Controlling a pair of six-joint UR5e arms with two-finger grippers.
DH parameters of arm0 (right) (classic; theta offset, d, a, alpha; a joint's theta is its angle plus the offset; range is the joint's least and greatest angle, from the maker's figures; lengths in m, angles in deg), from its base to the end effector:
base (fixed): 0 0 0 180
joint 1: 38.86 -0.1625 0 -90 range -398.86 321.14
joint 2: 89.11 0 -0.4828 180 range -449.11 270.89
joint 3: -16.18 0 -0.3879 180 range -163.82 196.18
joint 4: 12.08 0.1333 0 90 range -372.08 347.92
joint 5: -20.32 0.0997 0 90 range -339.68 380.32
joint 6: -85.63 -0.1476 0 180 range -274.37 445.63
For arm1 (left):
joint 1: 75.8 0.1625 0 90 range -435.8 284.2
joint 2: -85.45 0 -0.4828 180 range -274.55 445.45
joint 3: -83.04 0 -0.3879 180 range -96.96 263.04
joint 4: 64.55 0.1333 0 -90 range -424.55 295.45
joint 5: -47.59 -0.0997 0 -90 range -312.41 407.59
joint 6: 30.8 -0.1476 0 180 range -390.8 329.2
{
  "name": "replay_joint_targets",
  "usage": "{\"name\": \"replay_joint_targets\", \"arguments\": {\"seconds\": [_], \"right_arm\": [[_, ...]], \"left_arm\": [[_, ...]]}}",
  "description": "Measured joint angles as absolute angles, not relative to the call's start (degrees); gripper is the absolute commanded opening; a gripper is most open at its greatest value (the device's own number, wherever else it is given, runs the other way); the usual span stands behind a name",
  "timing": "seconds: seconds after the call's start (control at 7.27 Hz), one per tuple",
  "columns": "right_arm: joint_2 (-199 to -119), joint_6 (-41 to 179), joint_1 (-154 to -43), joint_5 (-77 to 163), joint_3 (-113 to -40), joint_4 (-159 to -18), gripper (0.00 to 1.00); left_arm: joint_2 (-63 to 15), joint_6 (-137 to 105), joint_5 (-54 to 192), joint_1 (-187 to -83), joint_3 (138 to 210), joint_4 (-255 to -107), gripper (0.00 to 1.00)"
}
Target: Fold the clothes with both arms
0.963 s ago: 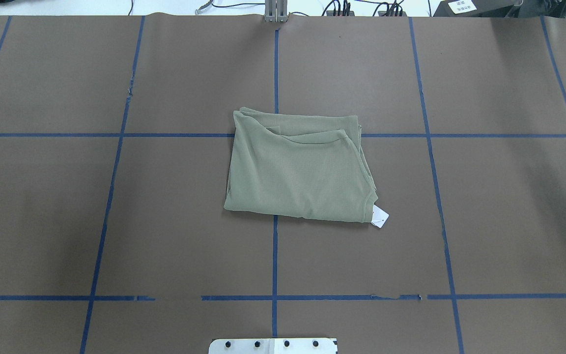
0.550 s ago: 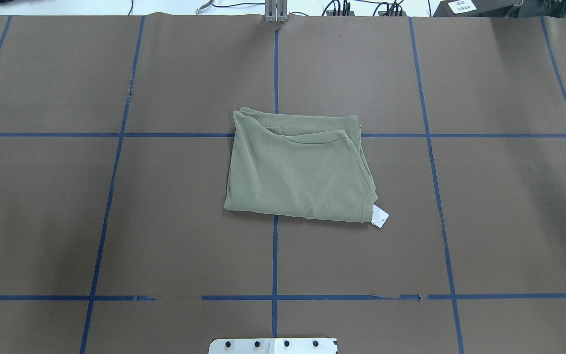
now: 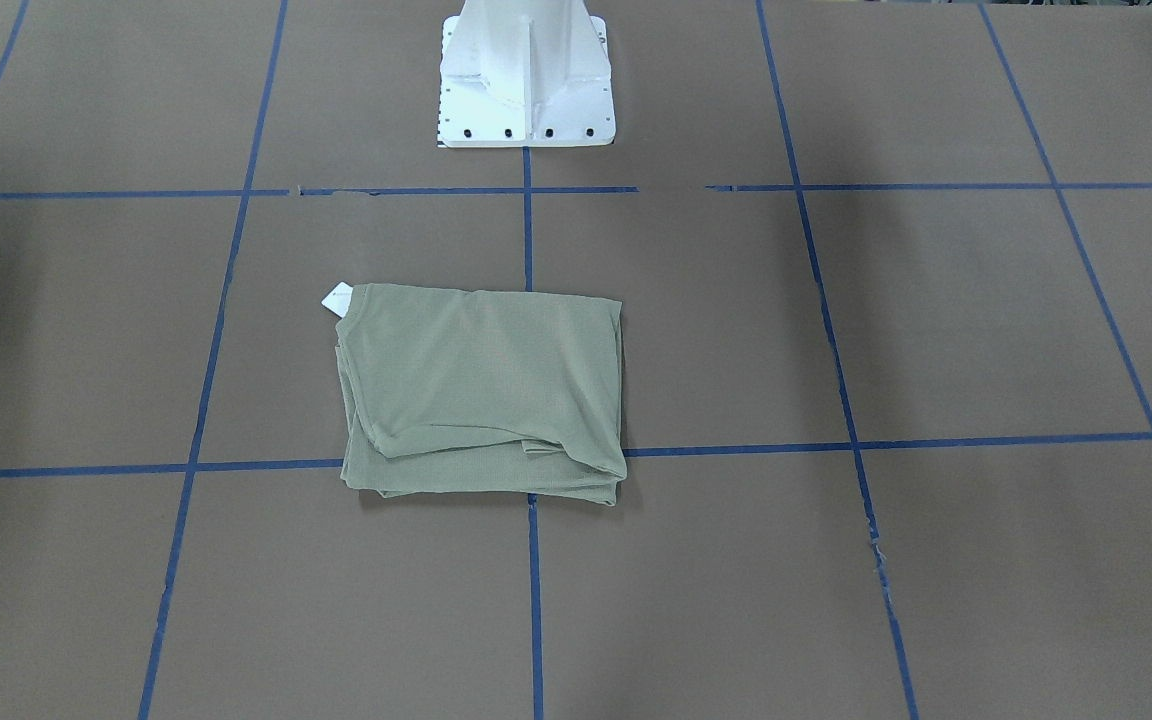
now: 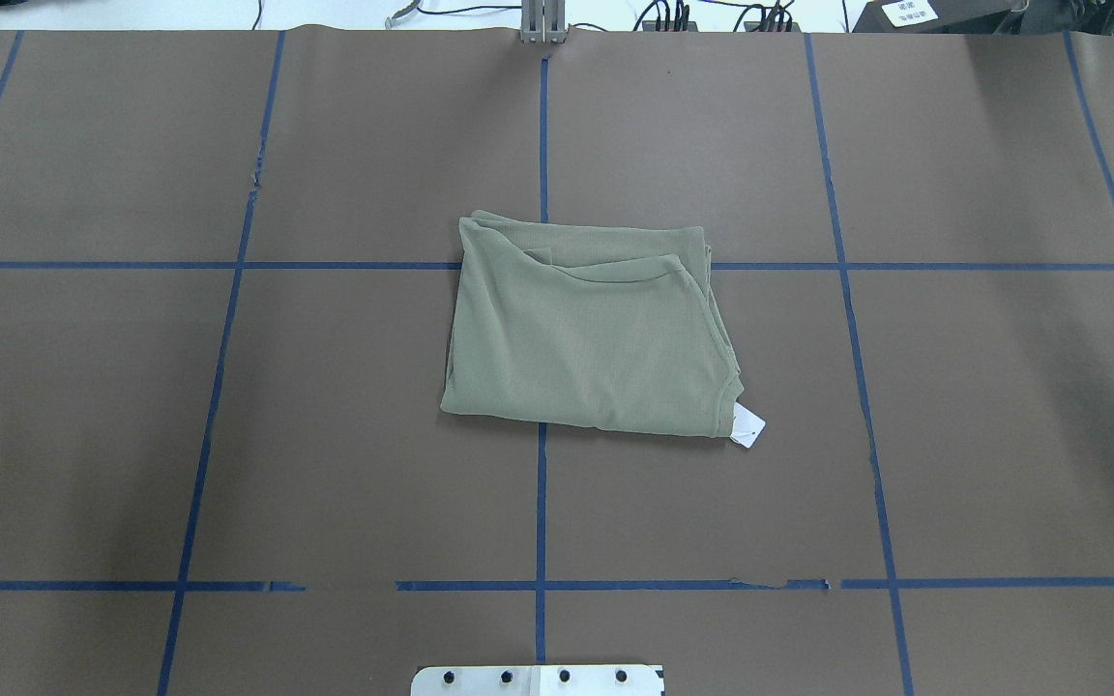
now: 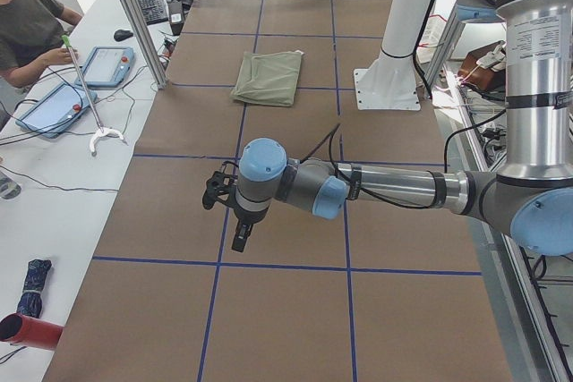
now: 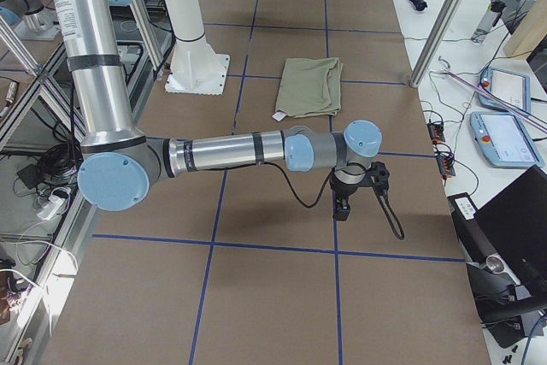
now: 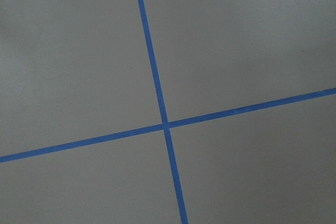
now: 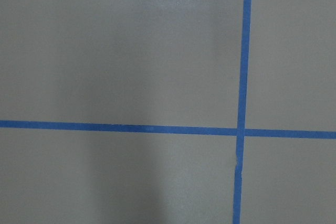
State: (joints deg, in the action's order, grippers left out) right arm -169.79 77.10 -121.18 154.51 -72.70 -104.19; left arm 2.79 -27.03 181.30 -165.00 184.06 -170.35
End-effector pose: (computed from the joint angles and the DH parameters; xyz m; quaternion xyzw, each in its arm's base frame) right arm -0.0464 -0.5714 0.6783 -0.0042 -0.3788 -0.0131 0.9254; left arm -0.0250 -0.4554 0.6838 0.1423 0.3729 0.0393 0.9161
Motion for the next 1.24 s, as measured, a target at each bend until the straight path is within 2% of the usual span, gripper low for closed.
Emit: {"name": "replay_joint_targets", "arguments": {"seconds": [0.41, 1.24], "right_arm": [[-172.4, 77.0, -121.0, 155.0, -75.5, -104.2, 1.00], [-172.9, 74.0, -120.5, 153.8, -77.5, -104.1, 1.00]], "left_arm": [[3.8, -26.8, 181.5, -164.8, 184.8, -170.2, 1.00], [3.9, -27.0, 187.0, -164.7, 183.0, -169.0, 1.00]]}}
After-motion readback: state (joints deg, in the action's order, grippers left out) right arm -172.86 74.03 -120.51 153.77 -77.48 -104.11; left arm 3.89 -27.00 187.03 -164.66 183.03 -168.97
